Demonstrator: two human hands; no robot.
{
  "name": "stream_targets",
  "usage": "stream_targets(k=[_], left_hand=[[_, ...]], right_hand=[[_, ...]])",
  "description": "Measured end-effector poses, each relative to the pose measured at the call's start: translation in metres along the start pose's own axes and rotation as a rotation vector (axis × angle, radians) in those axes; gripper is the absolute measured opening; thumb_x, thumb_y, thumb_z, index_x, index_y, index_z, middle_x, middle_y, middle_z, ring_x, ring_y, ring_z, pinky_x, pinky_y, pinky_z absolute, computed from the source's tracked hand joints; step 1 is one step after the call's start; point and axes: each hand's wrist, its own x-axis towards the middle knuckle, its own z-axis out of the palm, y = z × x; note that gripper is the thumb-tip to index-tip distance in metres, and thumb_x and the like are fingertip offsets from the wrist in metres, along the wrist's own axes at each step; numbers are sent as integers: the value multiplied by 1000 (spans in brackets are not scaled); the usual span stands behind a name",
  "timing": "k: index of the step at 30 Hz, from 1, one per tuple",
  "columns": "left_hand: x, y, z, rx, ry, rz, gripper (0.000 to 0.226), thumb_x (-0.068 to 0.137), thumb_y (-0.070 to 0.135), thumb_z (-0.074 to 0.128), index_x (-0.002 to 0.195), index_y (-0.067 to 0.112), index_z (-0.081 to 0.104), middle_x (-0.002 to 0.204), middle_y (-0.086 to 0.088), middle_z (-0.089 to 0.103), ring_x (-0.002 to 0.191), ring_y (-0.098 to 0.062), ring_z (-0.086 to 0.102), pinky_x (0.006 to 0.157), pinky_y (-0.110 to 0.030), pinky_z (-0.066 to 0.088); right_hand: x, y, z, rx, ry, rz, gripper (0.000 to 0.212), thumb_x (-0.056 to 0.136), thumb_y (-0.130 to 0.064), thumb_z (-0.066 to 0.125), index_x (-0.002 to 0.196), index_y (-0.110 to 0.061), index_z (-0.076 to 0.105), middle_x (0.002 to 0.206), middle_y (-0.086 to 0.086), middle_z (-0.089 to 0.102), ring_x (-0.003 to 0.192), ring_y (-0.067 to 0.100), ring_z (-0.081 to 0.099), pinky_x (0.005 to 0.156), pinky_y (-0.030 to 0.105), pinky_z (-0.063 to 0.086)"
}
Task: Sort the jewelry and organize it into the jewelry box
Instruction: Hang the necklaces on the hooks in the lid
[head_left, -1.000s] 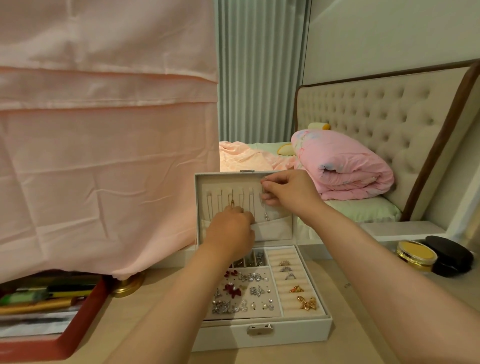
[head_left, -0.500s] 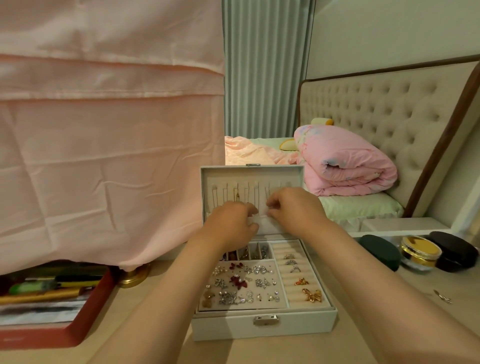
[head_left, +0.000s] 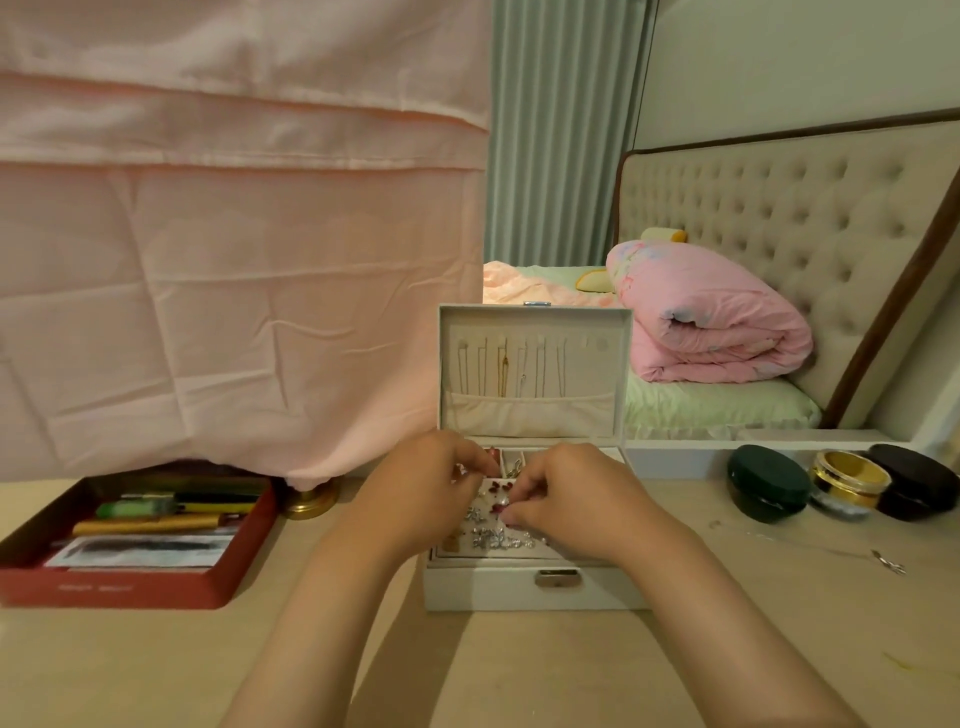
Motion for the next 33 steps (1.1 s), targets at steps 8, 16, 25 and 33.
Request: stream_targets(k=[8,16,25,33], left_hand=[[-1,-13,19,81,-42,15,25,93,26,59,109,35,75,114,11,66,110,-10,57,96,-34,48],[4,-13,24,205,-17,91,21,89,31,64,107,37,75,109,9,67,107,-15,53,91,-31,43],[3,-13,22,161,84,118,2,86,36,71,85,35,72,91,13,64,96,-11,54,85,-29,39],[1,-7,16,-245,164,-1,7,88,32,71,81,30,70,76,20,63,77,-1,58,67,-19,45]], right_hand=[[7,-2,8,-65,2,40,9,84,-43,74,79,-35,75,66,-12,65,70,6,63,57,24,42],[7,1,7,-64,-14,-8,8,86,-44,72,85,-38,76,74,-15,68,75,4,63,61,24,44],[4,5,2,165,-12,10,13,76,-38,84,77,-32,72,73,-13,71,64,1,65,66,28,54],[-2,-2,-15,731,-21,16,9,85,-14,79,90,-14,72,76,4,76,52,17,63,41,20,40]])
